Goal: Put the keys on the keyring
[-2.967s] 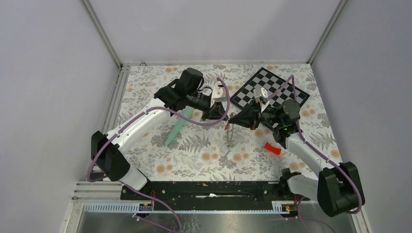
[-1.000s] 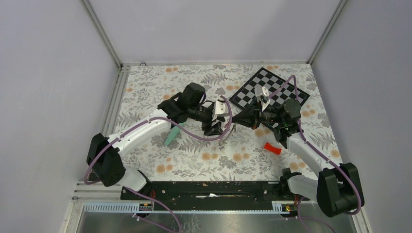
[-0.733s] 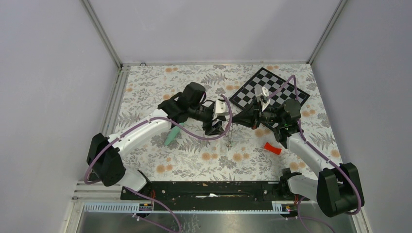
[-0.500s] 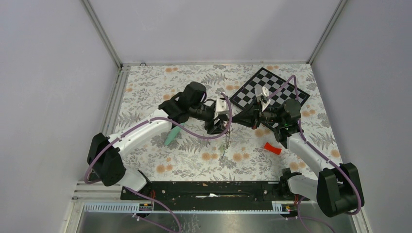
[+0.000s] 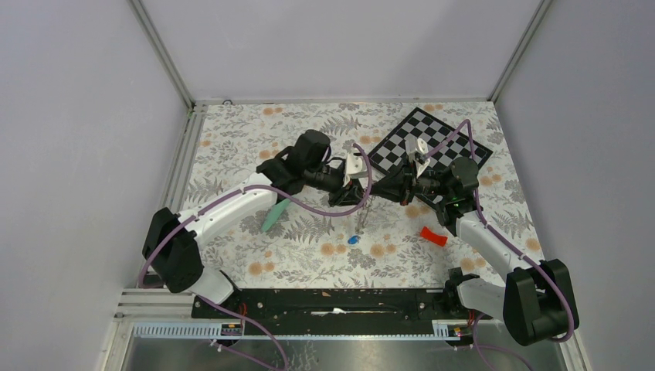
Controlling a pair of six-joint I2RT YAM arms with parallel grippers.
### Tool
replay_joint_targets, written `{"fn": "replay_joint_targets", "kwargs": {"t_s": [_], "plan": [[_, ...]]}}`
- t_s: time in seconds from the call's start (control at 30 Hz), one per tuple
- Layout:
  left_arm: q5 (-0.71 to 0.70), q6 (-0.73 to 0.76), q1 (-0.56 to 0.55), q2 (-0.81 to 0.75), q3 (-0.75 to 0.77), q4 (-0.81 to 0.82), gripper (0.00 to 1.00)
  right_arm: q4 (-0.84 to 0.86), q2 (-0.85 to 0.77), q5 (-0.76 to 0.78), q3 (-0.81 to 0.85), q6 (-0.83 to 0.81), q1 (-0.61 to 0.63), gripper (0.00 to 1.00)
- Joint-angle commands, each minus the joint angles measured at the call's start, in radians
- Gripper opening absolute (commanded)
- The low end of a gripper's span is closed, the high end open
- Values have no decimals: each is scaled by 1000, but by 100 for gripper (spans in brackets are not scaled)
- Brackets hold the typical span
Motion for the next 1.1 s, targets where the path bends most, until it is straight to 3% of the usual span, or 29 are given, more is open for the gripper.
{"fn": "replay_joint_targets", "kwargs": {"t_s": [0.0, 0.13, 0.53, 1.07], "plan": [[4, 16, -5, -46, -2, 46, 15, 14, -24, 16, 16, -23, -6, 0], [-4, 65, -4, -74, 5, 4, 0, -7, -21, 28, 17, -46, -7, 0], [-35, 98, -5, -77, 57, -76, 0, -97, -24, 28, 24, -130, -7, 0], [-126, 175, -6, -56, 110, -184, 0, -351, -32, 16, 54, -385, -7, 0]]}}
